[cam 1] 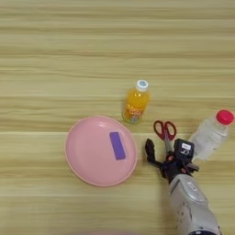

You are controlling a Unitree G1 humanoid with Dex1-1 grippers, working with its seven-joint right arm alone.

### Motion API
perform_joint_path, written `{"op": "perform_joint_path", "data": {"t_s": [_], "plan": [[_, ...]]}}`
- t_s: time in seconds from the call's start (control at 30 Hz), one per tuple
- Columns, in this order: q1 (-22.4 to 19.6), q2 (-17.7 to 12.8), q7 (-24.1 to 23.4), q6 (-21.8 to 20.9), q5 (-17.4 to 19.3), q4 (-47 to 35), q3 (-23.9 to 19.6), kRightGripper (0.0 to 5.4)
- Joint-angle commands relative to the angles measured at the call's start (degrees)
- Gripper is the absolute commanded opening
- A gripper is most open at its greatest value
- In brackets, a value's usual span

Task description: Move the objects on the table

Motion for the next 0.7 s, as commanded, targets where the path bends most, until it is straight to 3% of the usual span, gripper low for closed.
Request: {"op": "perform_joint_path", "data": {"t_s": [0.03,0.7], "plan": [[-3.1,-0.7,0.2,1.1,1.4,-3.1,-0.8,5.38],[-5.5,-1.0,3.0,7.8,3.0,-1.3,-1.1,5.38]]}}
